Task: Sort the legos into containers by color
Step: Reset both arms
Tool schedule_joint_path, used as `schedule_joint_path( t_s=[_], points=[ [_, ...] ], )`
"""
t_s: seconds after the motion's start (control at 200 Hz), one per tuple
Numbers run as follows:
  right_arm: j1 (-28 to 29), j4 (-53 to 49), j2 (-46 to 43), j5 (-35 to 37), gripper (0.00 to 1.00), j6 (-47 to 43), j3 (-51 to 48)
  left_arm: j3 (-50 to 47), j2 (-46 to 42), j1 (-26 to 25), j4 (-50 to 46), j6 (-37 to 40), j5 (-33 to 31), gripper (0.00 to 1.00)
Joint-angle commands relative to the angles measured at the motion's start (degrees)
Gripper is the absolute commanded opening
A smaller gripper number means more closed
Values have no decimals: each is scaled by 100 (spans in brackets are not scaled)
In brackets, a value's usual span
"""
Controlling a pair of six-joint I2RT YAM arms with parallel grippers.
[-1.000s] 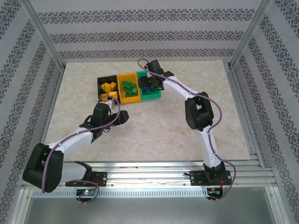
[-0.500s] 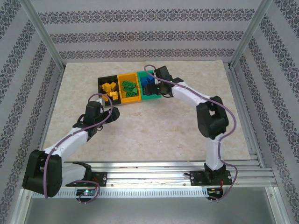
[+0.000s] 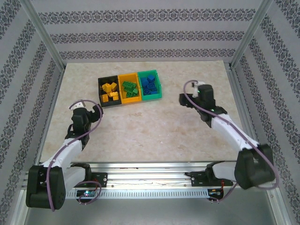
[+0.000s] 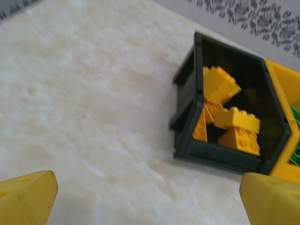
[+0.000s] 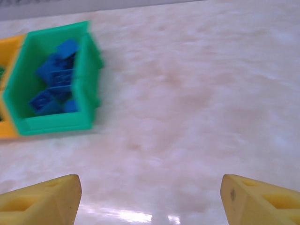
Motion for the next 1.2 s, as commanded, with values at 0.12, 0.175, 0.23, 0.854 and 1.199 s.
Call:
schedule_joint_path(
  t_s=[0.12,0.175,0.23,0.854,1.199],
  points=[
    [-600,2693,-738,1592,92,-627,-1855,-404,761,139,2318,1271,-914,100],
    [-620,3480,-523,1721,92,-972,-2177,-426,1021,149,2612,1401,-949,100],
    [-620,3936,-181,1943,92,-1149,-2282,-400,1304,157,2820,1535,-922,100],
    [-721,5806,1767,979,98,-1187,-2460,-293,3137,210,4482,2163,692,100],
    [-762,5915,1823,939,98,-1156,-2459,14,3092,183,3817,2266,820,100]
  ],
)
